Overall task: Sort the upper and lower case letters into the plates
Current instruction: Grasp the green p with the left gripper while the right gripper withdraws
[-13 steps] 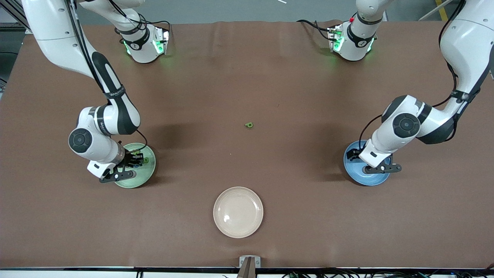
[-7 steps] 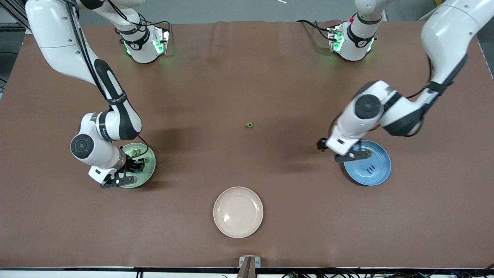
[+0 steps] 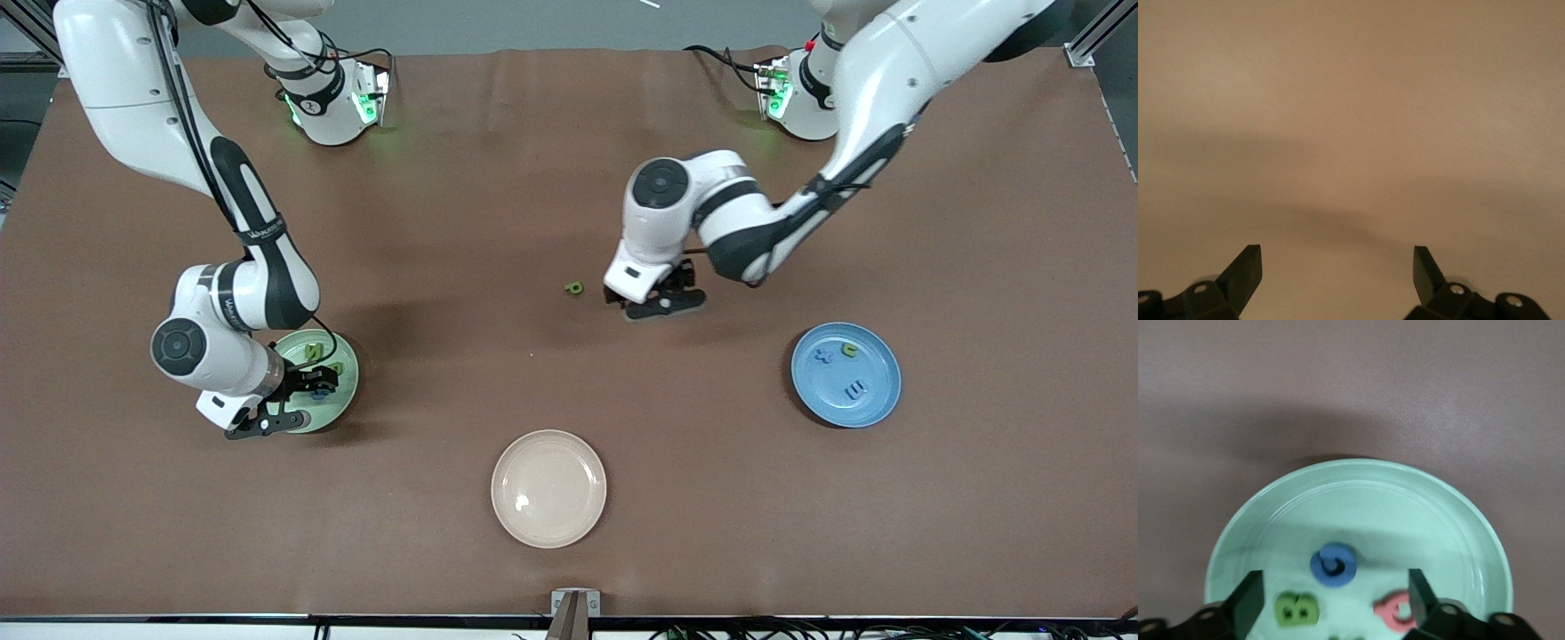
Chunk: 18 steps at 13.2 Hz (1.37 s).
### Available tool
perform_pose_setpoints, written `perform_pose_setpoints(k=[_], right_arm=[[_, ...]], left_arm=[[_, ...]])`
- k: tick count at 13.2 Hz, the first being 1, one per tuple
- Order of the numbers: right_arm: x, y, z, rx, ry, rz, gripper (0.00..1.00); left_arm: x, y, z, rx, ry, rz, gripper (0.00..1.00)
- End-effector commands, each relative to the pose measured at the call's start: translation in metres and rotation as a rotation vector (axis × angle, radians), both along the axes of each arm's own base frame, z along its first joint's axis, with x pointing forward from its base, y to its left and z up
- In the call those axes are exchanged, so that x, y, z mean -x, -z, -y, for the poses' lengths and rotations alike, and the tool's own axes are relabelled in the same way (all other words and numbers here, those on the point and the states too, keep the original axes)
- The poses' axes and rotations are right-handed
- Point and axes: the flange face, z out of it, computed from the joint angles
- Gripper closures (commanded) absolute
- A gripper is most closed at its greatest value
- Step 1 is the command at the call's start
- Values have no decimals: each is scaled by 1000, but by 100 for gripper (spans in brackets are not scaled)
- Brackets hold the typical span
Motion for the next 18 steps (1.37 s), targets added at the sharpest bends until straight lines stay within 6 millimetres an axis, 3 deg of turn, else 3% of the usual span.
perform_pose_setpoints(k=[1,4,6,9,11,14,18], right_arm=[[-2,-54,-2,-3,58,-75,0],[12,-111,-16,32,193,-111,0],[24,-155,-26,42,208,-114,0],[36,-226,-19,46,214,-139,0],[40,-262,-10,53,225,-167,0],[43,-300,1,54,234,-181,0],[42,-321,27,74,219,-161,0]], left_arm=[[-1,23,45,36,-69,-2,0],[10,39,74,83,-108,2,0],[13,45,81,135,-110,-8,0],[24,61,89,148,-94,-21,1],[28,70,89,128,-78,-18,2],[39,78,93,117,-52,-32,15],[52,86,93,94,-29,-45,24]])
